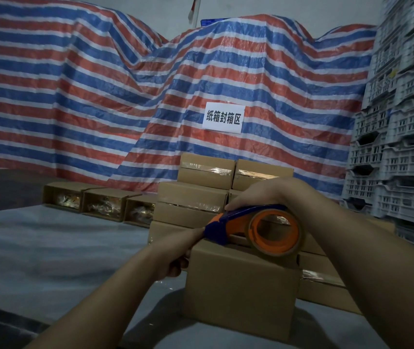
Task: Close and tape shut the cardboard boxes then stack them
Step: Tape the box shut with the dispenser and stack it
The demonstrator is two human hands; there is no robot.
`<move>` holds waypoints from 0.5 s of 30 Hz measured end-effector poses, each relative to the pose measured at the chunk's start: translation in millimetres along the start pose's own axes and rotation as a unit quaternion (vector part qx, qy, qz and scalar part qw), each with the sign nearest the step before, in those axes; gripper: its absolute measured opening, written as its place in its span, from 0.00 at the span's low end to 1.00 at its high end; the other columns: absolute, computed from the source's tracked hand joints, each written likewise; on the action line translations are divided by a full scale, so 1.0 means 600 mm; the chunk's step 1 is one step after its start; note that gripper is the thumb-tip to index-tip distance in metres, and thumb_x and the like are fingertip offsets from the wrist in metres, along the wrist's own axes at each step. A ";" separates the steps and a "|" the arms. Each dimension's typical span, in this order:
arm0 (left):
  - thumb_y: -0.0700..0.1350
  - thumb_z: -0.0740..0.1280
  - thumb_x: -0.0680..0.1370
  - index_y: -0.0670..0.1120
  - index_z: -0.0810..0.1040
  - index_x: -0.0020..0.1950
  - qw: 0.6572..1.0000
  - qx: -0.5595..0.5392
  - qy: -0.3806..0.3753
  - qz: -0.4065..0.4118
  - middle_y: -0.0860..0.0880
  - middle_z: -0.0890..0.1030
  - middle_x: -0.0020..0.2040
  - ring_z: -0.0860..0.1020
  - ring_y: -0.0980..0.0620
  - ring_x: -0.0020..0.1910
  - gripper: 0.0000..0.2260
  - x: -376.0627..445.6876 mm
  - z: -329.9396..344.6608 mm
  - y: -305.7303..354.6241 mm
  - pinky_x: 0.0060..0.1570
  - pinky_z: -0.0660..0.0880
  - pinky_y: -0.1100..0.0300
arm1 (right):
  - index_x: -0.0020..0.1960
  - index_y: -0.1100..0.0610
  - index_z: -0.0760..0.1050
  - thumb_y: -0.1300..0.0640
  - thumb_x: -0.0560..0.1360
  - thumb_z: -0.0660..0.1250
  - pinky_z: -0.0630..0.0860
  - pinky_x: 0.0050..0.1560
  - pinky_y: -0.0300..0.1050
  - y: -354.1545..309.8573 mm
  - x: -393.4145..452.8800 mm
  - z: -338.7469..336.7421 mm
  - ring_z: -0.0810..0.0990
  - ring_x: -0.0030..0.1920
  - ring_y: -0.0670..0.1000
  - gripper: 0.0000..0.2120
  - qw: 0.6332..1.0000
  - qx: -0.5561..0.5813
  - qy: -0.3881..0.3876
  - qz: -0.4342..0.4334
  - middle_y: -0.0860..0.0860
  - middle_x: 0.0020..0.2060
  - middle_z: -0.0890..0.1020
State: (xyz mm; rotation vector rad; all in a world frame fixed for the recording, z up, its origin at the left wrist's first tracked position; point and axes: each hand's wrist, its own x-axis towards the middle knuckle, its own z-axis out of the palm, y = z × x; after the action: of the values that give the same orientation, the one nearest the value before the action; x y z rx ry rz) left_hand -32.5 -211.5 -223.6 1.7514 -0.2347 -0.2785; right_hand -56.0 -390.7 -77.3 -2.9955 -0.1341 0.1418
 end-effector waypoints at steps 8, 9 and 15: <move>0.58 0.62 0.79 0.50 0.73 0.39 0.996 0.051 0.069 -0.006 0.53 0.72 0.26 0.66 0.55 0.30 0.14 0.008 0.003 0.009 0.28 0.62 0.63 | 0.48 0.54 0.78 0.37 0.80 0.62 0.72 0.24 0.31 0.014 -0.011 -0.025 0.77 0.22 0.44 0.20 0.999 0.025 -0.019 0.029 0.47 0.25 0.80; 0.57 0.62 0.79 0.50 0.74 0.40 0.997 0.046 0.067 -0.004 0.53 0.72 0.27 0.67 0.55 0.30 0.14 0.006 0.002 0.009 0.27 0.62 0.64 | 0.48 0.54 0.78 0.36 0.80 0.62 0.72 0.24 0.31 0.023 -0.014 -0.030 0.78 0.22 0.44 0.21 0.999 0.009 -0.018 0.033 0.46 0.25 0.80; 0.56 0.61 0.80 0.50 0.74 0.42 0.997 0.042 0.062 0.005 0.51 0.73 0.31 0.67 0.55 0.31 0.13 0.000 0.003 0.009 0.29 0.63 0.64 | 0.50 0.52 0.78 0.28 0.74 0.63 0.76 0.34 0.36 0.134 -0.048 -0.054 0.82 0.33 0.46 0.27 0.993 -0.060 -0.008 0.098 0.47 0.34 0.84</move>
State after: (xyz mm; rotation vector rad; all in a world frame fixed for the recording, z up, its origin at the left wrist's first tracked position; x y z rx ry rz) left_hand -33.2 -214.0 -218.8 1.8422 -0.1675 -0.1545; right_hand -74.5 -477.0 -54.2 -3.1220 0.1550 0.1857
